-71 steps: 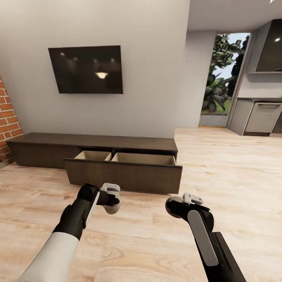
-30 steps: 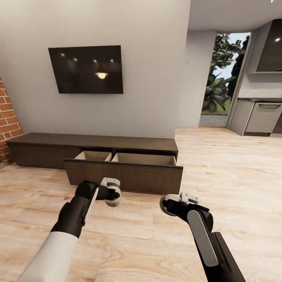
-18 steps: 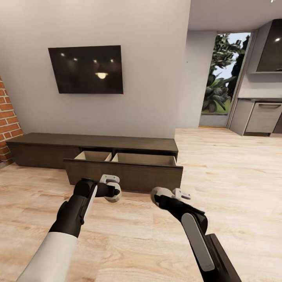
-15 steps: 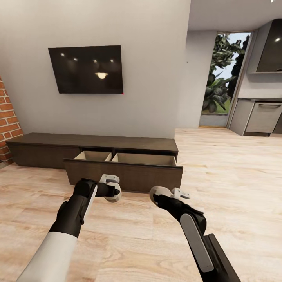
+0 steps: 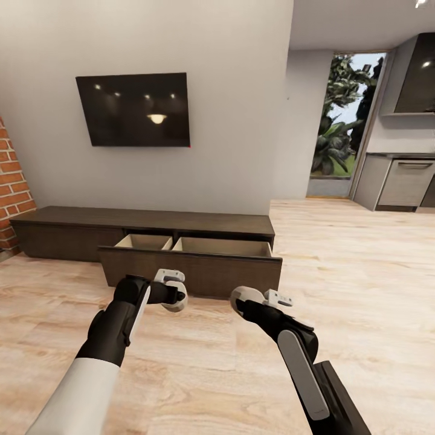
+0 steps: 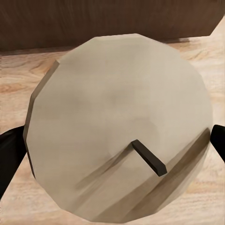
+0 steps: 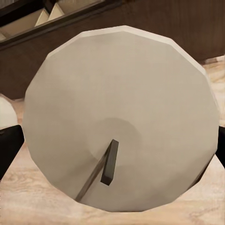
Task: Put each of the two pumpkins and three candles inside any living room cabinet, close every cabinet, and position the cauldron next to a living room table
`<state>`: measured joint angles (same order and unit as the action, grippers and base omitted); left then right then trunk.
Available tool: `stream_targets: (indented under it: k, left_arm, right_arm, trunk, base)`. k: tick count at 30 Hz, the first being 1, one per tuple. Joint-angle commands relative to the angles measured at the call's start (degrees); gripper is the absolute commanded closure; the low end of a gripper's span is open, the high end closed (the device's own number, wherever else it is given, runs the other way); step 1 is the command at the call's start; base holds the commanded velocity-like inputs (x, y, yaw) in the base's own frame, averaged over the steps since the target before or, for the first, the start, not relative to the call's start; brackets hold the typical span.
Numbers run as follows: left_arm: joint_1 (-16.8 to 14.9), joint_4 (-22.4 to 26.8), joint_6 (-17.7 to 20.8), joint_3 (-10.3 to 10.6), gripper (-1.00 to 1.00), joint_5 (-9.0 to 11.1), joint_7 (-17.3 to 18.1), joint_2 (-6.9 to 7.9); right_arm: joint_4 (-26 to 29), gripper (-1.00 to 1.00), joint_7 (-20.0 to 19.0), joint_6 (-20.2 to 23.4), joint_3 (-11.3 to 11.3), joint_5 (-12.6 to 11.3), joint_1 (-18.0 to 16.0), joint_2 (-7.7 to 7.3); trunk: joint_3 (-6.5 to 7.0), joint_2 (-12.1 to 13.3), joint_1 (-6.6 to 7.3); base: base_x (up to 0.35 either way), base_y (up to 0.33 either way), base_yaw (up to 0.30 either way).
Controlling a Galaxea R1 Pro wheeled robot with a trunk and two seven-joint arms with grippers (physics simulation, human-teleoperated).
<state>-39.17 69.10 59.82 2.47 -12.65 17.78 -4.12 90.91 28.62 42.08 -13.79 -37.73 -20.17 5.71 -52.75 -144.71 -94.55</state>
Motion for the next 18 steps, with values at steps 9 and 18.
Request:
stream_targets:
  k: [9, 18]
  left_arm:
    - [-0.03, 0.07, 0.18, -0.01, 1.00, -0.54, 0.50, -0.09]
    - [-0.03, 0.07, 0.18, -0.01, 1.00, -0.61, 0.50, -0.10]
  right_arm:
    - [0.06, 1.00, 0.64, 0.27, 0.08, -0.59, -0.04, 0.00]
    - [0.02, 1.00, 0.64, 0.37, 0.08, -0.59, -0.04, 0.00]
  trunk:
    - [1.93, 0.10, 0.24]
    - [3.93, 0.22, 0.47]
  base:
    - [0.000, 0.000, 0.000]
    - [0.000, 0.000, 0.000]
